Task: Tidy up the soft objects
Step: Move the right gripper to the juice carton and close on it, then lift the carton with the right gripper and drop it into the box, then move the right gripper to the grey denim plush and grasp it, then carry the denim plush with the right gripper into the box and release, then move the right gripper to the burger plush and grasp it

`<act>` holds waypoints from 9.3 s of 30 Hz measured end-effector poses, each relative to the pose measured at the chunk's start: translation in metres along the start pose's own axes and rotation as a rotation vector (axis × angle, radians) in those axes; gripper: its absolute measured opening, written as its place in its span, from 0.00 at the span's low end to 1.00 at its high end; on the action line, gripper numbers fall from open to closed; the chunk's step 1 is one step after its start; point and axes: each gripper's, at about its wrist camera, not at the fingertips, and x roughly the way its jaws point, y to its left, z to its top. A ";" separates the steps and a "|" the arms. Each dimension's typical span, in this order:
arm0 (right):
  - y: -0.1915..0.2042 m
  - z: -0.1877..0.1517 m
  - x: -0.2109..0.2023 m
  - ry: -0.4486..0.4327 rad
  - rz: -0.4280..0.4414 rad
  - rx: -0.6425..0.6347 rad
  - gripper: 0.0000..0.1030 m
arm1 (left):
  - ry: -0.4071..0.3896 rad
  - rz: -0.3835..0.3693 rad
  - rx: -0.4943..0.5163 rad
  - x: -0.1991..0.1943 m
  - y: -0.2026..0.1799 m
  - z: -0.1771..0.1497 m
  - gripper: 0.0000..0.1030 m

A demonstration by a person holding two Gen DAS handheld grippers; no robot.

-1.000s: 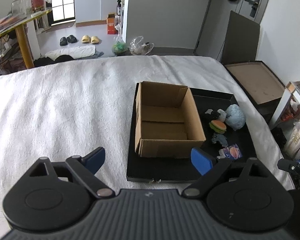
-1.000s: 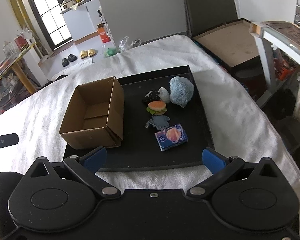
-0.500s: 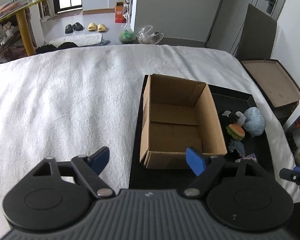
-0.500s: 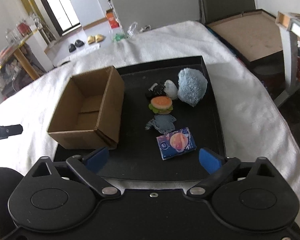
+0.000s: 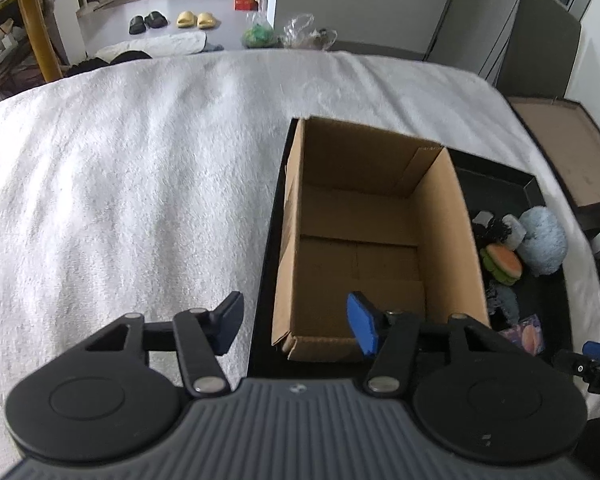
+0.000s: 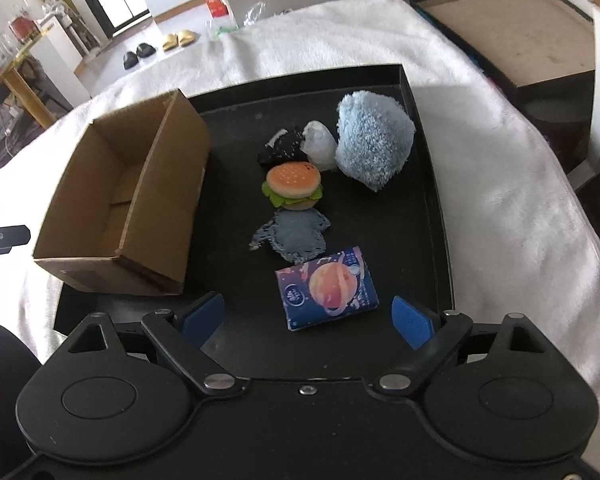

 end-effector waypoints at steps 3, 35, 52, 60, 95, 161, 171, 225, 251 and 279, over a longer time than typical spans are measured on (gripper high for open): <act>-0.002 0.005 0.012 0.023 -0.005 -0.012 0.88 | 0.022 0.012 0.015 0.013 -0.004 0.003 0.53; 0.015 0.011 0.057 0.161 -0.083 -0.100 0.70 | 0.188 -0.008 0.087 0.048 0.008 0.008 0.09; 0.075 0.045 -0.012 -0.001 -0.068 -0.155 0.70 | 0.250 -0.040 0.095 0.041 0.013 -0.005 0.11; 0.105 0.058 -0.017 -0.040 -0.049 -0.202 0.70 | 0.250 -0.052 0.081 0.037 0.015 -0.006 0.11; 0.225 0.095 0.034 -0.060 0.069 -0.359 0.71 | 0.255 -0.155 -0.030 0.044 0.039 -0.003 0.12; -0.021 0.031 0.094 -0.009 0.101 0.197 0.67 | 0.032 0.203 0.218 0.029 -0.035 0.002 0.75; -0.028 0.032 0.089 0.024 0.091 0.144 0.31 | 0.033 0.234 0.238 0.029 -0.045 0.001 0.75; 0.114 0.085 -0.005 -0.129 0.091 -0.088 0.26 | 0.002 -0.004 0.121 0.016 0.002 0.000 0.61; 0.155 0.094 0.006 -0.115 0.029 -0.145 0.46 | 0.067 -0.114 0.055 0.031 0.024 -0.001 0.11; 0.079 0.070 0.006 -0.056 0.049 -0.049 0.56 | 0.064 -0.007 0.094 0.025 0.009 0.000 0.38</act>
